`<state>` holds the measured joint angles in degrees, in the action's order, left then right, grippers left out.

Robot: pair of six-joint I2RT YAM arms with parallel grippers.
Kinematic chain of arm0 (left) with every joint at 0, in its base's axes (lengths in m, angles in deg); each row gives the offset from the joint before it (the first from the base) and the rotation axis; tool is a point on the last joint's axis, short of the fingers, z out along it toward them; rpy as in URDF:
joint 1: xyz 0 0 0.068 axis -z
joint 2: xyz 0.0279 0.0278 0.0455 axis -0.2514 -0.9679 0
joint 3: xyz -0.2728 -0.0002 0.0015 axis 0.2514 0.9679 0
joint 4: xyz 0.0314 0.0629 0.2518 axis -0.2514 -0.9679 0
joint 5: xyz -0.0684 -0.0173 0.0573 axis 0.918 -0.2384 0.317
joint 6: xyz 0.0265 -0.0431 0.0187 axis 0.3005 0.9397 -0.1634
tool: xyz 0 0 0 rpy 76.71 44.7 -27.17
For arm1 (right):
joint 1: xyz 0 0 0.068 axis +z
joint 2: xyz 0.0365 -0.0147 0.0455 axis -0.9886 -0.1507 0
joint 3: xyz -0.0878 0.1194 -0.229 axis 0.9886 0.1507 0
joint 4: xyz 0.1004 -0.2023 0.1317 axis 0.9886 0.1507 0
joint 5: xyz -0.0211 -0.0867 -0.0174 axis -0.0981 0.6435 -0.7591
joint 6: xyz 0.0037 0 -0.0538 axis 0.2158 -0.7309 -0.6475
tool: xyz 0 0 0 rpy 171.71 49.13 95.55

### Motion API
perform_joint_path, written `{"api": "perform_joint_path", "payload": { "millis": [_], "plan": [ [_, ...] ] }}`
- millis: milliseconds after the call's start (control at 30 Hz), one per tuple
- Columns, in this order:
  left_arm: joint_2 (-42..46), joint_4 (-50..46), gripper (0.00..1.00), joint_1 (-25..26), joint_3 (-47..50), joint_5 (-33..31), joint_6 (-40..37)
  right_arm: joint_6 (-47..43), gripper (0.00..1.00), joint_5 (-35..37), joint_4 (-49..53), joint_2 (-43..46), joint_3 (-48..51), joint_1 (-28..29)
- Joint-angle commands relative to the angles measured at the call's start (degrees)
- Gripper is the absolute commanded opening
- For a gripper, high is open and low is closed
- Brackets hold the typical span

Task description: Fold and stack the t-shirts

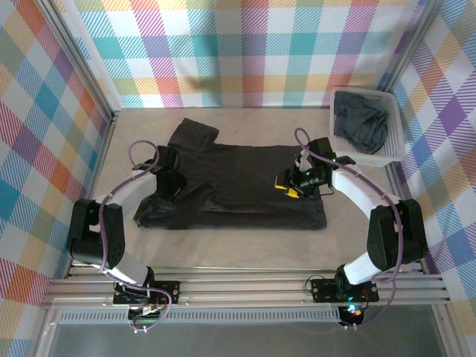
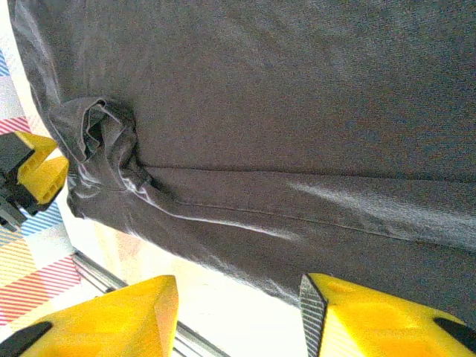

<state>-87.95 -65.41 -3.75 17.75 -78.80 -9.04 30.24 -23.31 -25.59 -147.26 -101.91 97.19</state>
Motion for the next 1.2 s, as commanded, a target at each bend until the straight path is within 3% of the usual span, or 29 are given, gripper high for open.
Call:
{"api": "perform_joint_path", "payload": {
  "millis": [0, 133, 300, 667, 767, 1000, 1167],
  "plan": [
    [1.1, -1.8, 0.41, -1.8, 1.7, 0.3, -1.4, -0.3, 0.47, -1.5, -0.7, -0.8, -1.3, 0.5],
    [-0.3, 0.0, 0.41, -2.5, 2.0, 0.7, -2.1, -0.3, 0.48, -3.7, -2.0, -1.2, -1.6, 0.5],
    [-1.6, 0.5, 0.39, -2.9, 2.5, 1.1, -2.5, 2.6, 0.49, -13.2, -12.4, 0.3, 0.9, 0.4],
    [-2.3, 0.5, 0.35, -2.7, 3.3, 1.0, -2.1, 4.7, 0.49, -15.6, -16.7, 0.2, 1.8, 0.4],
    [-3.1, 1.3, 0.29, -2.8, 3.2, 0.8, -2.3, 4.7, 0.48, -15.2, -16.3, -0.2, 1.5, 0.4],
    [-3.3, 0.8, 0.02, -2.8, 1.7, -0.2, -2.7, 4.3, 0.48, -14.1, -15.0, -0.1, 1.3, 0.5],
    [-2.5, 0.1, 0.0, -2.8, -1.1, -1.4, -3.2, 4.3, 0.47, -13.6, -14.6, 0.0, 1.3, 0.4]
  ]
}}
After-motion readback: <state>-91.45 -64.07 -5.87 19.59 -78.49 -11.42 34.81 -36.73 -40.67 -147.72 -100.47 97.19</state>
